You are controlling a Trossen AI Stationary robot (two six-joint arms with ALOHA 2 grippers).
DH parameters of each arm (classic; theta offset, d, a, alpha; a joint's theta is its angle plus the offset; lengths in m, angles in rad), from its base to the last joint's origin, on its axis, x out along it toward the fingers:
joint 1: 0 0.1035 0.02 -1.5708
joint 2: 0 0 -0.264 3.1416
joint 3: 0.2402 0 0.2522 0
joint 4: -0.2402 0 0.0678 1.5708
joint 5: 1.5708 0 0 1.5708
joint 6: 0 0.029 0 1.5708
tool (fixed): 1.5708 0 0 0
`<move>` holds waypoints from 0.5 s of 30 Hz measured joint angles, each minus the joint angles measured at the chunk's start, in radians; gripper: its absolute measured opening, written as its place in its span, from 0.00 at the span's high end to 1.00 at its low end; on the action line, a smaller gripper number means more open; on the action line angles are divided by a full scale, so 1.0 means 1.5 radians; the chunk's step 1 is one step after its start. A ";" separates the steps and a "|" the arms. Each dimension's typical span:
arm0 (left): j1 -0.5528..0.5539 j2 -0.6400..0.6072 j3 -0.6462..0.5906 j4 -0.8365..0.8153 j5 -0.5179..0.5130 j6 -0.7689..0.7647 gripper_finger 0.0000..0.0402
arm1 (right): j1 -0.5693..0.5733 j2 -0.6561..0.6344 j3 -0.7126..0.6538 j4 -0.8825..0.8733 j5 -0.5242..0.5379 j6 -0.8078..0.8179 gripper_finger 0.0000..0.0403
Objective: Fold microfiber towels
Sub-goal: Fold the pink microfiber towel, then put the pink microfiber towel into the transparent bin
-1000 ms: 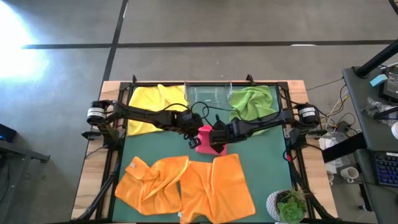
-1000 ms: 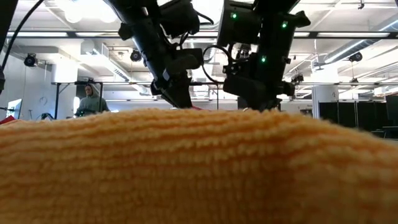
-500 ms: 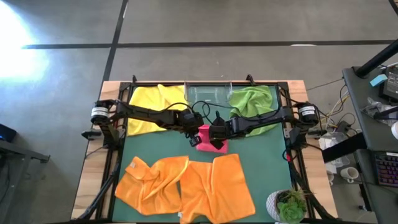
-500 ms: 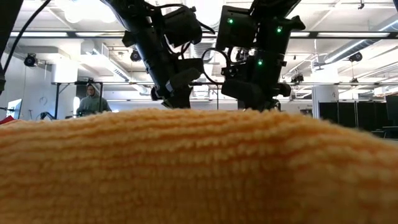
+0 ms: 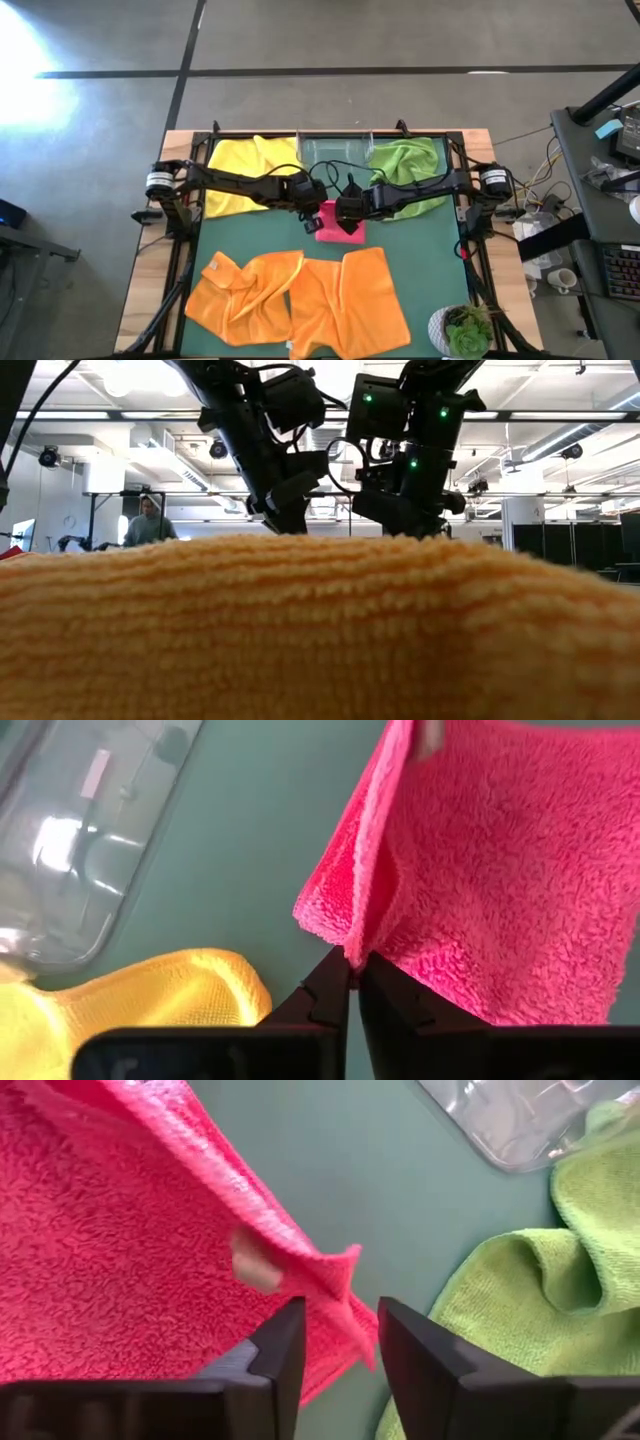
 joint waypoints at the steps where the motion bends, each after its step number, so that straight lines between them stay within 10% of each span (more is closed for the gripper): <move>1: 0.000 0.000 0.002 0.000 0.000 0.000 0.95 | 0.000 0.000 0.000 -0.001 -0.001 0.000 0.69; 15: 0.001 -0.039 0.018 -0.047 -0.027 0.048 0.57 | 0.002 -0.075 0.000 -0.095 -0.002 0.001 0.66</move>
